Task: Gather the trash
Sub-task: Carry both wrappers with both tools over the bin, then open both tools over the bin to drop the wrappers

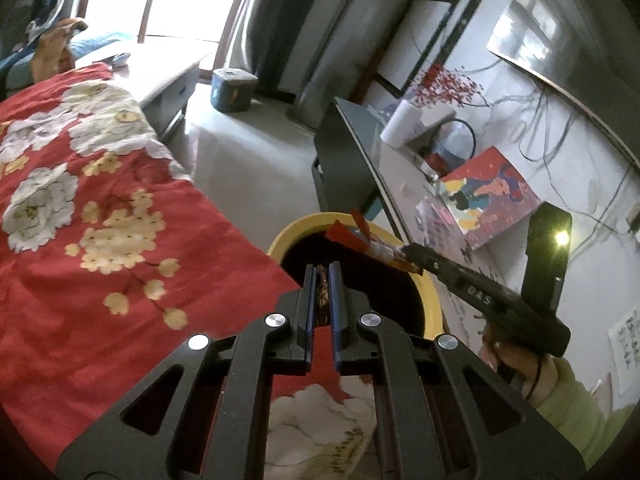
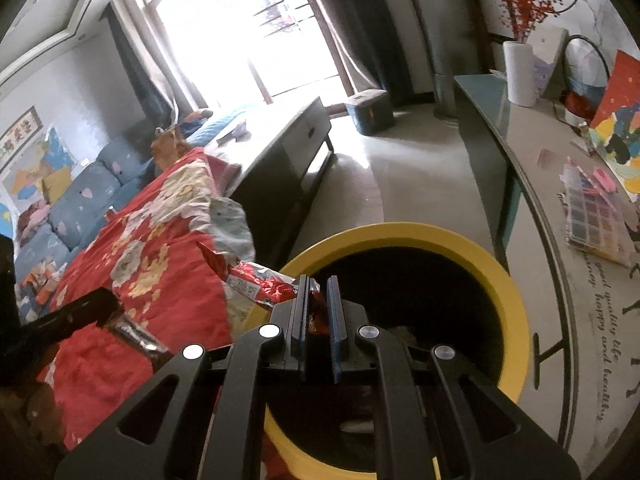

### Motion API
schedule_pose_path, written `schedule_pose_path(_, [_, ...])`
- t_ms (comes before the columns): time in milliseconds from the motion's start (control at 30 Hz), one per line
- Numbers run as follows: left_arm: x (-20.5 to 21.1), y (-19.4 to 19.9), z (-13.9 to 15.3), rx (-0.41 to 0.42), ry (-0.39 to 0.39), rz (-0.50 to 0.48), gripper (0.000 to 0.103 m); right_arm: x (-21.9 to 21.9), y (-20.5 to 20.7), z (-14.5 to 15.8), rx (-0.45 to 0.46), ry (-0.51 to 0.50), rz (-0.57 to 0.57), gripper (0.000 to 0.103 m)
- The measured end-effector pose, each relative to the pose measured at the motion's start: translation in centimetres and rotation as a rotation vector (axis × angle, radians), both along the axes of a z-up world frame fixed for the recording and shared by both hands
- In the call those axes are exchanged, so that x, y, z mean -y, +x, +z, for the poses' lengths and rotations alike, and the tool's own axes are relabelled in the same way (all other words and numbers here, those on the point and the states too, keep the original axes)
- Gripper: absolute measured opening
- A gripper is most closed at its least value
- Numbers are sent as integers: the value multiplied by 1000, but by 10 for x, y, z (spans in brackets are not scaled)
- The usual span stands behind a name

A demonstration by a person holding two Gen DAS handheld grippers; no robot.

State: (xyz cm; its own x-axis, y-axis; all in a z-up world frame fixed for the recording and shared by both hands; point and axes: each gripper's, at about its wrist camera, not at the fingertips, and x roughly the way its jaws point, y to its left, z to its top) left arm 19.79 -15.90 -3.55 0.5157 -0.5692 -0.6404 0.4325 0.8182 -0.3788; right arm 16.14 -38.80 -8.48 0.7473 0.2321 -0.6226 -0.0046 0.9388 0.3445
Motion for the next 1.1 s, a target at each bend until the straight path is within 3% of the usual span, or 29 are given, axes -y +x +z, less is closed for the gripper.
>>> schedule_pose_path(667, [68,-23,-12,39,58,-103,3,73,-15,-14,7,20,-180,9])
schedule_pose_path(1100, [87,-14,-30,31,141,-132,3,78,-11,-33,-36,76,-182,9])
